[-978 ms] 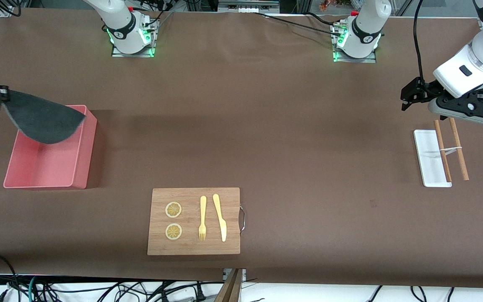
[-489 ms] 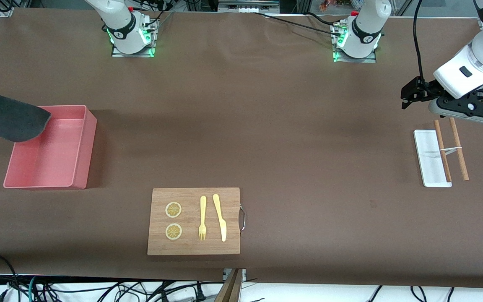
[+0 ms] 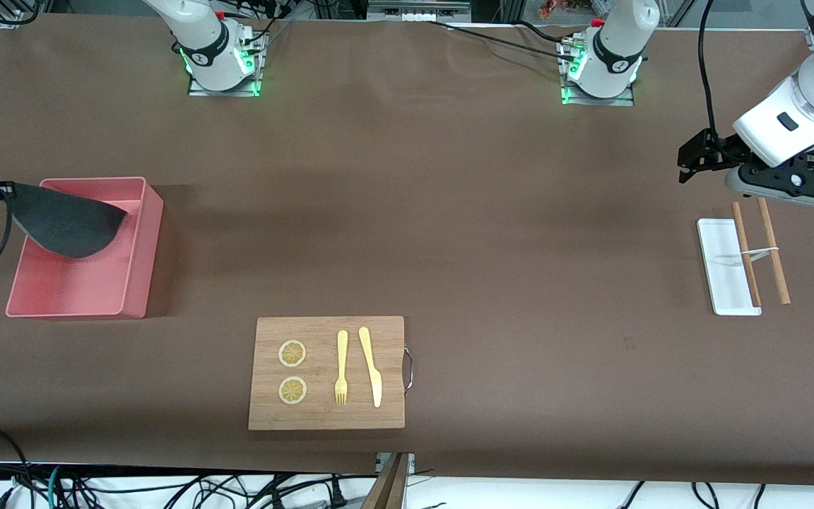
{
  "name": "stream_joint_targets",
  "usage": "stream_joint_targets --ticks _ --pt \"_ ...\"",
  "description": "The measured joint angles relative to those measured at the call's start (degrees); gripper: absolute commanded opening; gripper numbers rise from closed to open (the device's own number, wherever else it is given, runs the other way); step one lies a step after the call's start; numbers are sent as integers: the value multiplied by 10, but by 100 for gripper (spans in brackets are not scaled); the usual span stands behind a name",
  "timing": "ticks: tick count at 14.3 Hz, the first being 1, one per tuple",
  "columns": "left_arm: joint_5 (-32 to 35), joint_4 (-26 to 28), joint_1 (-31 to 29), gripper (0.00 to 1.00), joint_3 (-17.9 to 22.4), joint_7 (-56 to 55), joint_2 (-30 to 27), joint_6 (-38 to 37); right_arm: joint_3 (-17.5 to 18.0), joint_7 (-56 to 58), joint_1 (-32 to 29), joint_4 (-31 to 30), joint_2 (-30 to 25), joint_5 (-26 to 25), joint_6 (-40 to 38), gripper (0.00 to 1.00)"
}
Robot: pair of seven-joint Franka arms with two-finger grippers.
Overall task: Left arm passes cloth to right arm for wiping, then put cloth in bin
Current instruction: 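Lower the cloth into the pink bin and open the right gripper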
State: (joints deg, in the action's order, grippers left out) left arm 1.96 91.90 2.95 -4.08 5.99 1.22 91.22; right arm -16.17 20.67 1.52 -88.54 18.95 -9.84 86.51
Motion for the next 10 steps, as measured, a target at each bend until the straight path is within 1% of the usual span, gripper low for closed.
stream_joint_targets --ticks 5,10 --pt "0 0 0 100 0 0 0 -4 0 -3 0 -80 5 14 104 0" --pt "0 0 0 100 0 0 0 -9 0 -4 0 -123 29 26 179 0"
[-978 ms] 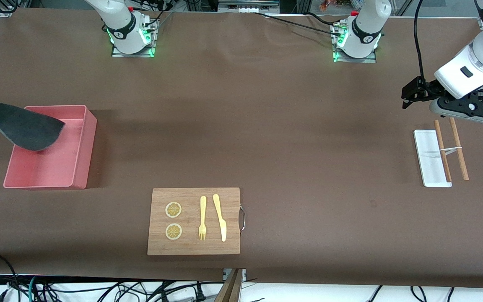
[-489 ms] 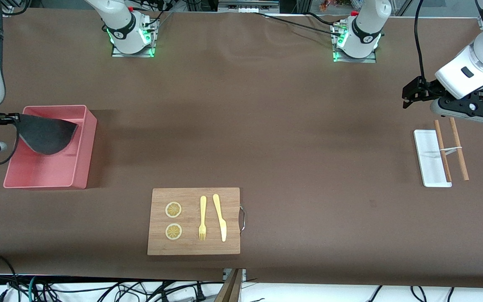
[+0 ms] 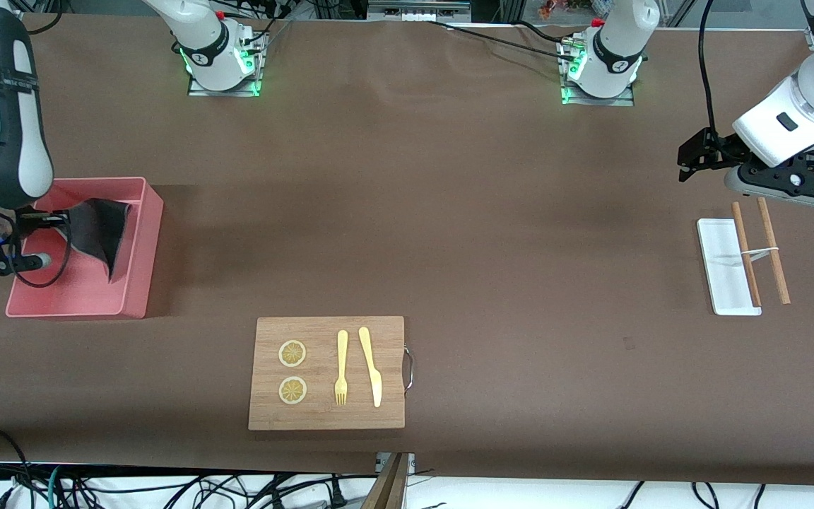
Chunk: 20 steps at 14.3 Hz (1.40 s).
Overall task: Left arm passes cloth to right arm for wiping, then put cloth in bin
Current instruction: 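Lower the cloth into the pink bin and open the right gripper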
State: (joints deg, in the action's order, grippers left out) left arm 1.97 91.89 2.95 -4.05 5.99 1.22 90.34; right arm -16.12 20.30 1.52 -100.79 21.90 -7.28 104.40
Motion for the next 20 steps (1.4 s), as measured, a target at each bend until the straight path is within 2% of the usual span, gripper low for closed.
stream_joint_targets --ticks 12,13,15,16,20 --pt "0 0 0 100 0 0 0 -6 1 -1 0 -36 59 47 104 0" --pt "0 0 0 100 0 0 0 -6 1 -1 0 -37 64 56 110 6" --pt "0 0 0 100 0 0 0 -6 1 -1 0 -37 72 63 121 96" --pt "0 0 0 100 0 0 0 -6 1 -1 0 -37 75 63 124 100" --pt "-7 0 -10 100 1 0 0 -6 1 -1 0 -28 68 63 130 100"
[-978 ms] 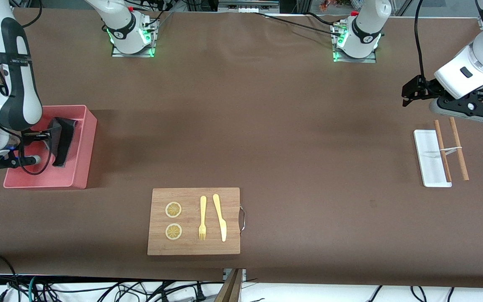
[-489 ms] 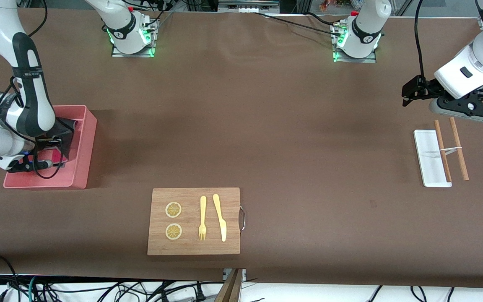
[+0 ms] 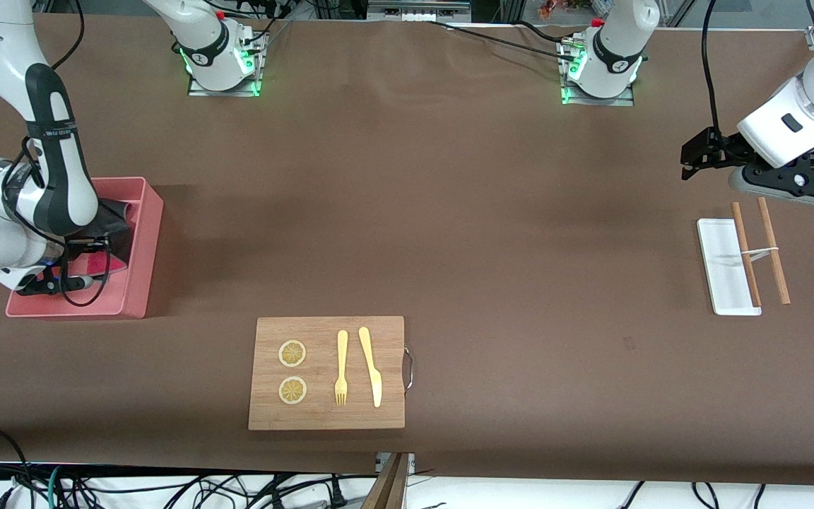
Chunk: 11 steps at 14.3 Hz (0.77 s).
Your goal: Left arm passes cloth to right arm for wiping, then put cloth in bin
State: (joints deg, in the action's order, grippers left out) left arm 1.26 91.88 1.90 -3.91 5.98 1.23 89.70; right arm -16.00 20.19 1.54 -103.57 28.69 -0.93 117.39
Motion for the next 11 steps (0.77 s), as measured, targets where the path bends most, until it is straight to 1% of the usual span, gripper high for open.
stream_joint_targets --ticks 2,3,7,9,11 --pt "-1 0 -6 100 0 0 0 0 0 0 0 12 -20 0 -4 100" --pt "-1 0 -7 100 1 0 0 0 0 0 0 18 -37 0 -20 100" --pt "-2 0 -7 100 0 0 0 0 8 1 0 60 -113 0 -142 100" --pt "-2 0 -7 100 0 0 0 0 27 1 1 82 -146 1 -194 100" --pt "-2 0 -7 100 -1 0 0 0 58 0 2 92 -179 1 -219 100"
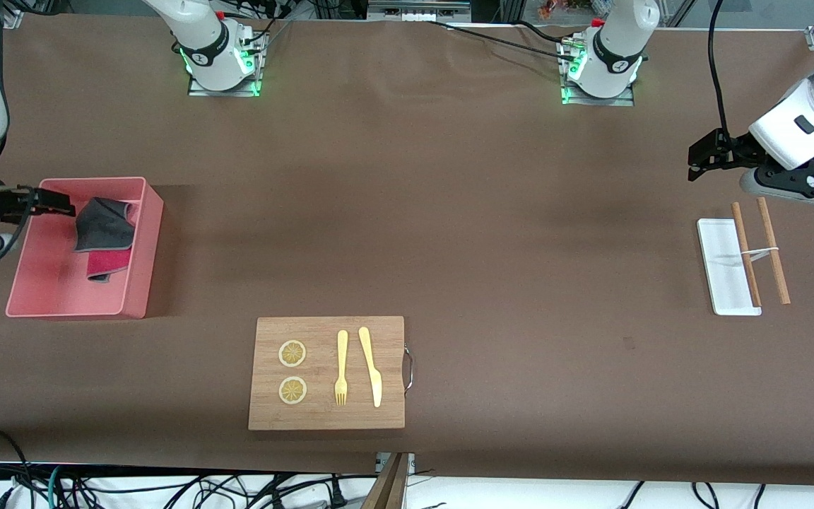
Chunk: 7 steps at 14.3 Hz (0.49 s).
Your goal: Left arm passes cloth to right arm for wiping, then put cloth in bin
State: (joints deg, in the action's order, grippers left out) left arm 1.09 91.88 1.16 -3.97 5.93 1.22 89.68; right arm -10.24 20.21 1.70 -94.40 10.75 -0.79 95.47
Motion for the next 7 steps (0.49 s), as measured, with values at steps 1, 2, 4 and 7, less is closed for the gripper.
stream_joint_targets --ticks 1,2,4,7 --pt "0 0 0 100 0 0 0 0 13 0 0 1 -15 0 -3 100" --pt "0 0 0 100 0 0 0 1 26 -1 1 1 -31 0 -7 100" --pt "0 0 0 100 -1 -1 0 1 43 -1 1 1 -58 0 -28 100" --pt "0 0 0 100 -1 -4 0 2 70 -27 0 2 -92 -1 -62 100"
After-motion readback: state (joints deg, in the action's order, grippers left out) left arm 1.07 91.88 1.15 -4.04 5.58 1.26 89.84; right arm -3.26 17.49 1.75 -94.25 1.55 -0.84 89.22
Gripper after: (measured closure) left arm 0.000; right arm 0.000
